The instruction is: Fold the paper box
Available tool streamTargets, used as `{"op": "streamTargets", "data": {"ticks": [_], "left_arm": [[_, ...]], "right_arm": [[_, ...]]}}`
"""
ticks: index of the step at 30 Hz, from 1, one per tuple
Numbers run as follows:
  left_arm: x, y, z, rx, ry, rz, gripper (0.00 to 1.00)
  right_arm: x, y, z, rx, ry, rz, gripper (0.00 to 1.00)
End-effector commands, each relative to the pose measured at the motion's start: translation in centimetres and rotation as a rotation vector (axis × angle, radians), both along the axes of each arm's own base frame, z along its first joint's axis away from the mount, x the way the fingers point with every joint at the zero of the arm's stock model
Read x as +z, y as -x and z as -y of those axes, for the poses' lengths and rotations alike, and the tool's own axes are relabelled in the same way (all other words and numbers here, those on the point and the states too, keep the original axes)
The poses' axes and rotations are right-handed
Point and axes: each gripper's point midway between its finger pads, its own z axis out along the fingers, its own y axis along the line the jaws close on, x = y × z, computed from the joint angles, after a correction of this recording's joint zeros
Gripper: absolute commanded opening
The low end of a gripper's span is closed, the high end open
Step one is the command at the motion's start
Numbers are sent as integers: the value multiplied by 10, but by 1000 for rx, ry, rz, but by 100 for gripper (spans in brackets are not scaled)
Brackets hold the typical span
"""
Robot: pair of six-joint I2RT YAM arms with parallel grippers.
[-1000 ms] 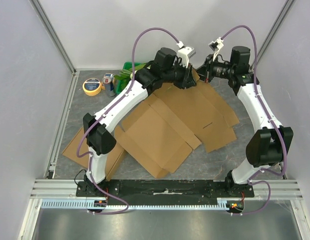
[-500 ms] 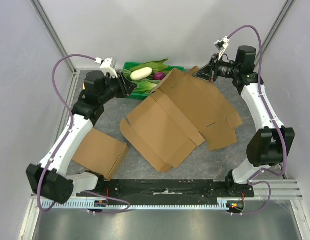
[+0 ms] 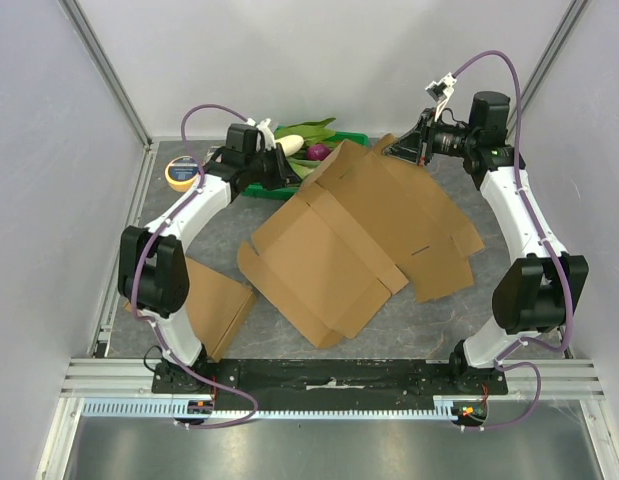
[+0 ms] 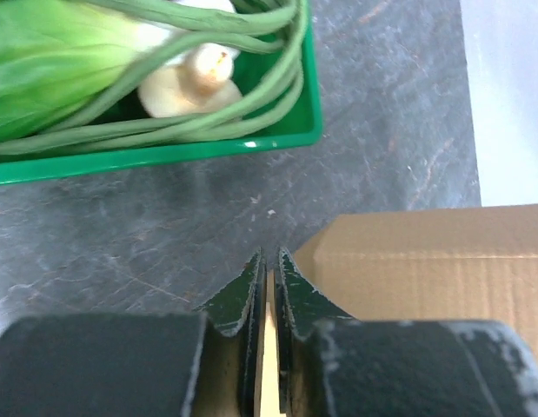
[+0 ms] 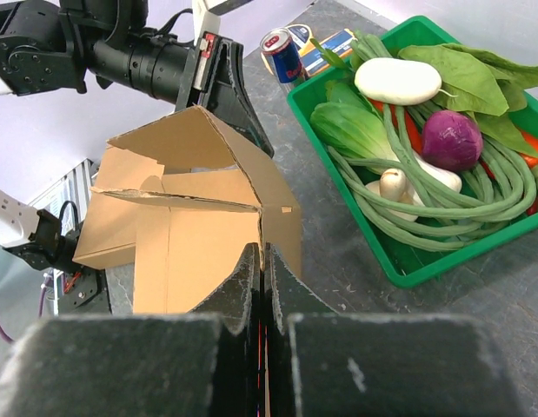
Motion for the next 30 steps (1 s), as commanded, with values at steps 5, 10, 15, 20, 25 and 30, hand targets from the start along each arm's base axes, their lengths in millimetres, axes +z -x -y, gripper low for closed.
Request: {"op": "streamTargets", "data": {"ticks": [5,10,15,20,25,30], "left_arm": [[15,35,56,-180,136,-14,8],[5,55,63,-192,148,-11,7],[-30,53,67,-165,140,-68,9],[-44,30,65,-115,92,-42,11],[-12,56,46,-81,112,49,36],[30,112,17,-65,119,213,73]], "right_arm": [[35,6,-5,23,-16,96,0],[32,3,-5,6,-14,80,0],[32,11,-15,27,-28,82,0],[25,19,-26,48,-23,71,0],[17,8,-16,-47,58,106,0],[-6,-2,-1,-79,233,83,0]]}}
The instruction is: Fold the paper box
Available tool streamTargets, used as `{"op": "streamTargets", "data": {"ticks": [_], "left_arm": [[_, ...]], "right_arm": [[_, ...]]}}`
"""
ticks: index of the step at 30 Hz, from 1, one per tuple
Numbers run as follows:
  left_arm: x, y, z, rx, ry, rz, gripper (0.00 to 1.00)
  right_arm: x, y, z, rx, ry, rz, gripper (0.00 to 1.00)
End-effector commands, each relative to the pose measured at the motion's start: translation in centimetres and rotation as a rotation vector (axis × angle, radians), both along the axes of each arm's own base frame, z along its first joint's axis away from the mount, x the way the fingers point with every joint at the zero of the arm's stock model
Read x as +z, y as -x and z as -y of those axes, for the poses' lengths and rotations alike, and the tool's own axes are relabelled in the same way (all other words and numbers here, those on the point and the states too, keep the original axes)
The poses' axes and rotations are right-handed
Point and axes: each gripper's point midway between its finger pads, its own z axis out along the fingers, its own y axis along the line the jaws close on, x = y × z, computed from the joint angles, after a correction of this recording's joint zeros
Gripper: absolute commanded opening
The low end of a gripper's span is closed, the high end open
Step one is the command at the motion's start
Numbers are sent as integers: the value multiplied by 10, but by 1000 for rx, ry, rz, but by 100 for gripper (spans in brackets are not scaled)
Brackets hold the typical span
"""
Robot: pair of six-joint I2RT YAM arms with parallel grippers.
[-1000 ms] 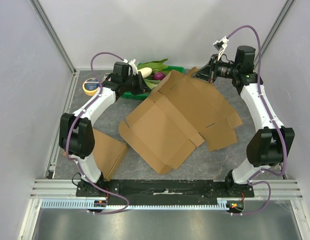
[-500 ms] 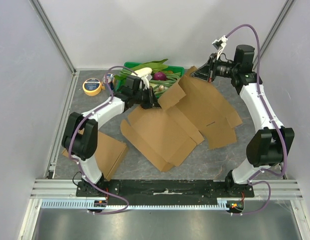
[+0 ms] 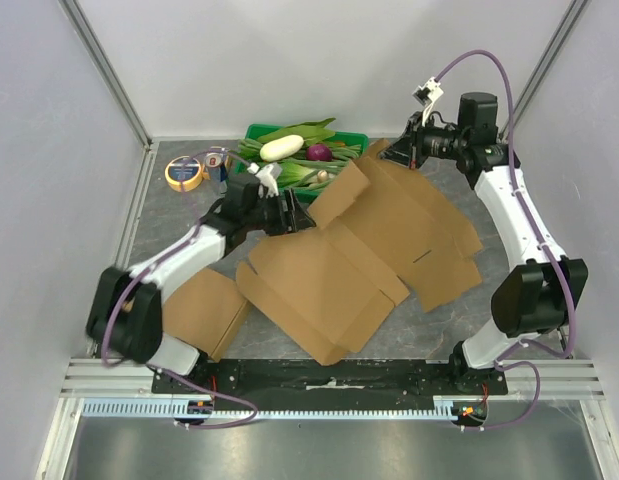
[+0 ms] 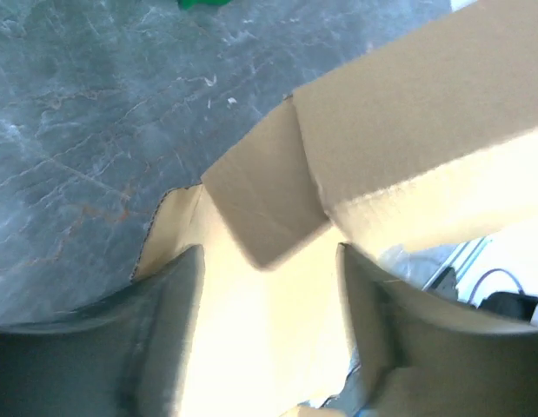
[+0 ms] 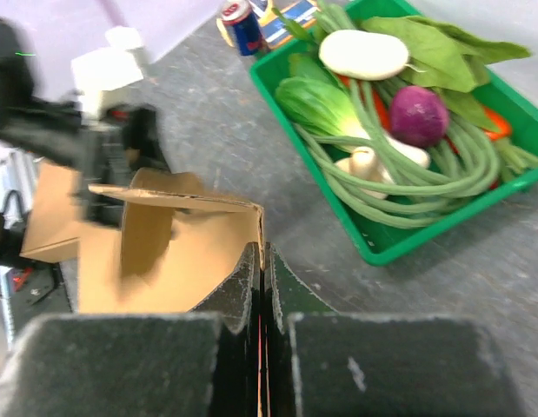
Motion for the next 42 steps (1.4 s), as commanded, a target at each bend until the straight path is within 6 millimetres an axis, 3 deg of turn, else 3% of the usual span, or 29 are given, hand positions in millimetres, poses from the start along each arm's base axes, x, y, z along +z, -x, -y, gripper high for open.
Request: {"op": "streamTargets", "data": {"ticks": [1,2,3,5,8,9,10,14,15,16,17,19,21,23,25,30,36,39,42], "left_arm": [[75,23,-13,33,37,291,92],[81,19,-23,103,-17,352,94],[91,30,-16,72,-34,419,95],[101,31,-12,86,-43,463,95],[126,27,8,45,-7,515,96],[122,23,16,19,-8,499,94],[148,18,24,8,28,533,93],[195,15,59,-140,124,580,93],[216,12,63,-150,150,612,92],[210,7,70,-176,155,597,89],[214,12,76,-231,188,592,75],[218,3,73,-218,200,578,66],[216,0,72,-213,210,567,68],[208,-4,71,-199,179,562,81],[204,-8,70,-198,148,561,81],[181,-25,71,-191,36,553,66],[177,-34,81,-212,-1,574,58],[181,-39,85,-212,-29,599,42],[170,-44,86,-213,-97,611,24]], "right_arm": [[-5,-2,13,-21,149,24,0],[-7,-2,13,-13,158,22,0],[-5,-3,13,-8,167,33,0],[-12,-1,7,9,191,8,0],[-12,-2,2,-8,257,31,0],[-12,-2,1,-10,270,40,0],[-9,-1,0,-11,287,70,0],[-10,1,-12,-5,380,156,0],[-9,0,-14,4,386,173,0],[-10,0,-15,23,404,204,0],[-11,1,-19,33,419,217,0],[-16,1,-22,46,444,234,0],[-19,1,-24,57,468,248,0],[-23,1,-27,65,478,246,0],[-25,0,-30,75,474,241,0],[-26,-2,-40,96,467,244,0],[-22,-2,-48,125,470,260,0],[-20,-2,-52,132,468,265,0],[-13,-1,-58,121,434,243,0]]}}
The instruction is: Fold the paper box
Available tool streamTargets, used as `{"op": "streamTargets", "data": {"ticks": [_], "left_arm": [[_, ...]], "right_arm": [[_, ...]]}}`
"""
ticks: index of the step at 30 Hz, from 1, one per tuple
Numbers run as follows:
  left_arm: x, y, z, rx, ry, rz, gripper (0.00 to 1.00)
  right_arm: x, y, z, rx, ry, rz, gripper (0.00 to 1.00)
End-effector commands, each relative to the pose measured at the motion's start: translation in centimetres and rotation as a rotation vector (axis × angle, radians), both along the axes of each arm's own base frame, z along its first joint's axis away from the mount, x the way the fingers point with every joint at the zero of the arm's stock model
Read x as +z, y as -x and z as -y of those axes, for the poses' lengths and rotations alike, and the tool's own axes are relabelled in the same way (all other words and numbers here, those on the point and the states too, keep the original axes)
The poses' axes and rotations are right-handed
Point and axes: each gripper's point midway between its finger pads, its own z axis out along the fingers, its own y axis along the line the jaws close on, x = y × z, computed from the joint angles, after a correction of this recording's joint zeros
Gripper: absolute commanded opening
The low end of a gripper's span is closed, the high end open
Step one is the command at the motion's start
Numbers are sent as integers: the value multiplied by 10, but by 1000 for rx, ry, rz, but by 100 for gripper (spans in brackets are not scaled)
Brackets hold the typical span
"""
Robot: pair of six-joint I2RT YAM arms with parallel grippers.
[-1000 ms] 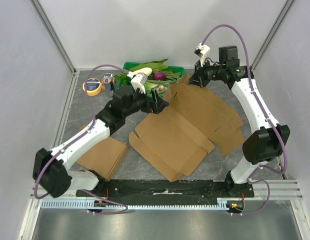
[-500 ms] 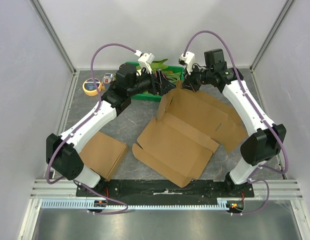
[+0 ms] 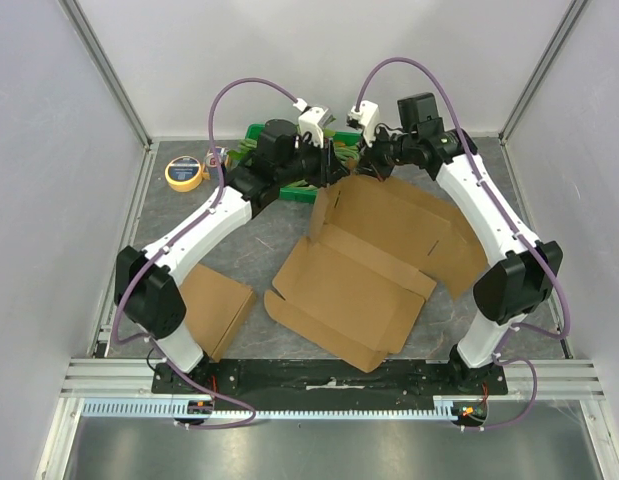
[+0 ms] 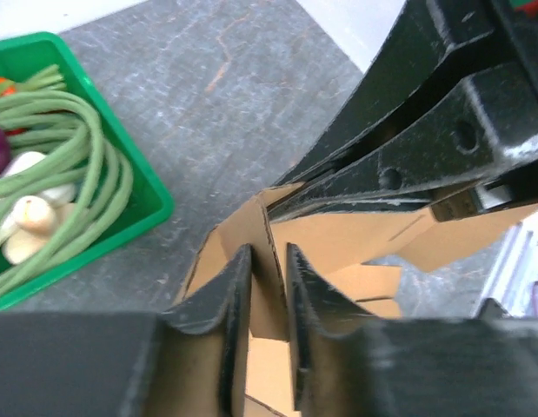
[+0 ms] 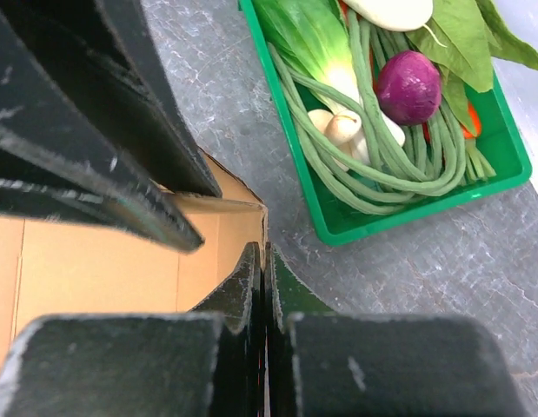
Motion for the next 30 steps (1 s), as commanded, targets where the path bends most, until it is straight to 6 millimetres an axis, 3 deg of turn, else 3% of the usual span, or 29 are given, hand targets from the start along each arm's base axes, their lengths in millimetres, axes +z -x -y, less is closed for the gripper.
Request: {"op": "streamTargets", "data": {"ticks": [1,2,3,4,5,6,8,9,10,11,14,17,18,19,20,21,22,23,24,25,30], "left_arm": [[15,-13,-1,40,-81,137,6],[15,-12,-1,56,-90,152,2],[6,-13,-4,75,-110,155,2],[9,-19,-8,122,-107,187,2],[13,-17,-10,139,-99,204,2],[0,-15,-14,156,-111,192,2],[-6,-16,-24,226,-90,194,2],[-4,-18,-26,248,-68,199,2],[-5,-20,-30,286,-53,184,2],[-10,-19,-32,298,-46,178,2],[-14,-18,-36,339,-9,142,2],[-18,-16,-42,396,11,117,2],[-11,-14,-45,410,34,128,2],[-11,-14,-49,433,44,128,2],[-19,-11,-51,443,39,122,2],[-15,-10,-53,456,62,136,2],[-10,-8,-56,470,81,144,2],[-15,-6,-58,473,78,141,2],[-14,-5,-58,475,85,147,2],[-10,-4,-60,481,95,157,2],[-14,1,-62,481,109,171,2]], "right_arm": [[30,-4,-11,-45,-76,11,0],[30,-9,-9,-106,-89,-9,3],[32,-25,5,-236,-69,9,11],[35,-29,11,-327,-83,-17,20],[40,-30,14,-446,-148,-92,35],[43,-35,34,-619,-152,-104,49],[39,-25,47,-782,-193,-196,70],[48,-18,48,-782,-210,-199,76],[51,-17,58,-836,-198,-184,90],[55,-11,71,-891,-171,-173,98],[84,4,105,-1025,-141,-95,98],[97,30,95,-1076,-328,-216,98],[99,38,91,-1186,-489,-341,98],[73,51,82,-1218,-514,-469,98],[95,65,76,-1205,-698,-505,98],[94,71,68,-1193,-806,-572,98],[64,74,60,-1280,-920,-744,98],[83,81,65,-1277,-1072,-754,98],[78,82,67,-1310,-1146,-792,98],[57,80,66,-1379,-1222,-876,97],[47,61,63,-1468,-1339,-965,89]]}}
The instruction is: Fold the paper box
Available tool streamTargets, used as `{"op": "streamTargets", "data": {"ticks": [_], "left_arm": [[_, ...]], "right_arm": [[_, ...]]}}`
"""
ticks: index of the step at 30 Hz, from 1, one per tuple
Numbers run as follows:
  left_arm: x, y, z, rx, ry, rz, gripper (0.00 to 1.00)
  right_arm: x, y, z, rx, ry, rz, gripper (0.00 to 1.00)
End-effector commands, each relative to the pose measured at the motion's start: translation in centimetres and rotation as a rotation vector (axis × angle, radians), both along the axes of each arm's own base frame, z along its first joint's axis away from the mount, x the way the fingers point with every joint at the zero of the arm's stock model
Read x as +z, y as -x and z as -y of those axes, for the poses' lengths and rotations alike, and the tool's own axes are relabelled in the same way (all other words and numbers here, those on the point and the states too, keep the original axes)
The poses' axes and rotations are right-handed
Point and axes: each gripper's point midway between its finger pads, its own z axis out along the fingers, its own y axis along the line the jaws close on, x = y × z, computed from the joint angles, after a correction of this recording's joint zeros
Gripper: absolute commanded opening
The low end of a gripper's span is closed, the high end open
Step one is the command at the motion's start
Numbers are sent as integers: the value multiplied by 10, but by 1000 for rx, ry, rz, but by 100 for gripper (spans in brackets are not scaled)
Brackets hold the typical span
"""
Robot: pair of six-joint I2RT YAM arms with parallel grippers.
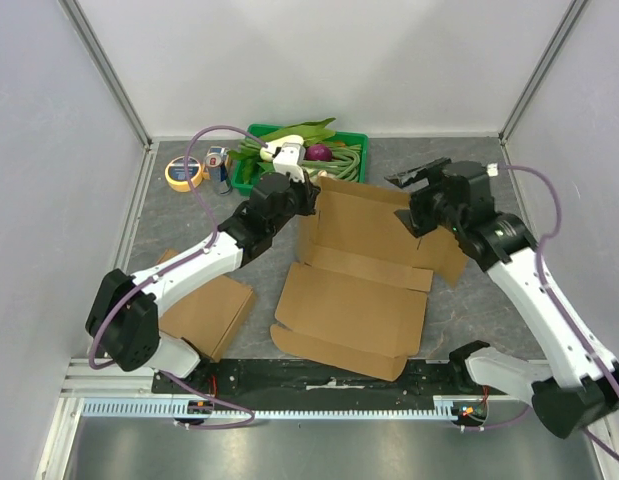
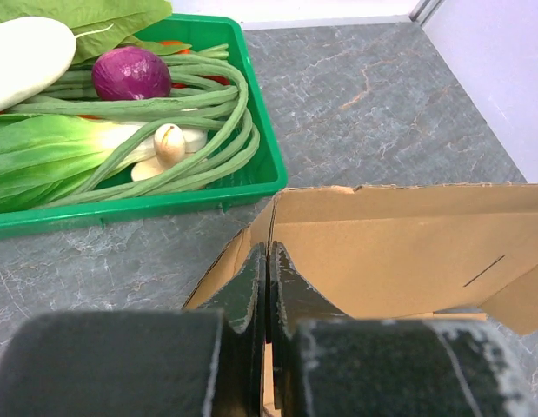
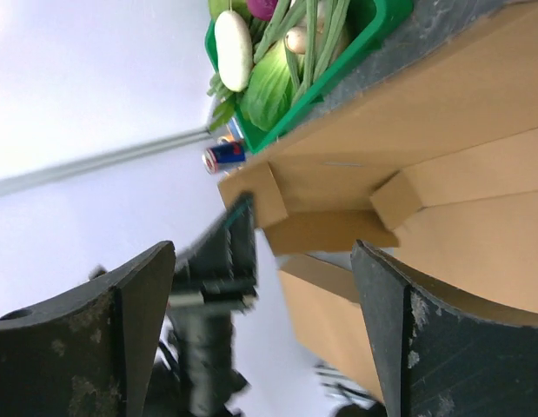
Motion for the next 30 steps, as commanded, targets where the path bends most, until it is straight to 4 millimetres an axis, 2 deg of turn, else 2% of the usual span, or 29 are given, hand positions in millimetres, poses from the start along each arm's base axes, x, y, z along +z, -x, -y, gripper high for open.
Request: {"op": "streamTargets", "data": {"ticks": [1,5,10,18,20,21,25,26,27,29,30], "left_arm": [[41,-2,-3,47,128,111,2],[42,1,-8,68,140,134,2],[43,5,-12,79,149,158,2],[44,7,-16,101,155,180,2],[44,8,-17,103,156,186,2],[46,9,-17,105,158,190,2],[42,9,-16,106,153,189,2],[43,10,-17,106,156,193,2],[42,10,-16,105,158,190,2],[40,12,-15,99,165,180,2],[40,13,-13,92,167,172,3]], "right_arm": [[14,-44,-13,-198,-291,-33,85],[-3,-60,-21,-237,-317,-99,78],[-33,-66,-23,-295,-339,-166,73],[-58,-73,-25,-332,-333,-207,61],[-60,-75,-25,-337,-319,-204,59],[-59,-75,-26,-333,-315,-201,54],[-66,-78,-26,-346,-299,-209,50],[-66,-78,-27,-346,-299,-211,47],[-69,-79,-28,-348,-292,-213,39],[-72,-79,-29,-347,-281,-215,34],[-72,-79,-30,-348,-274,-210,24]]}}
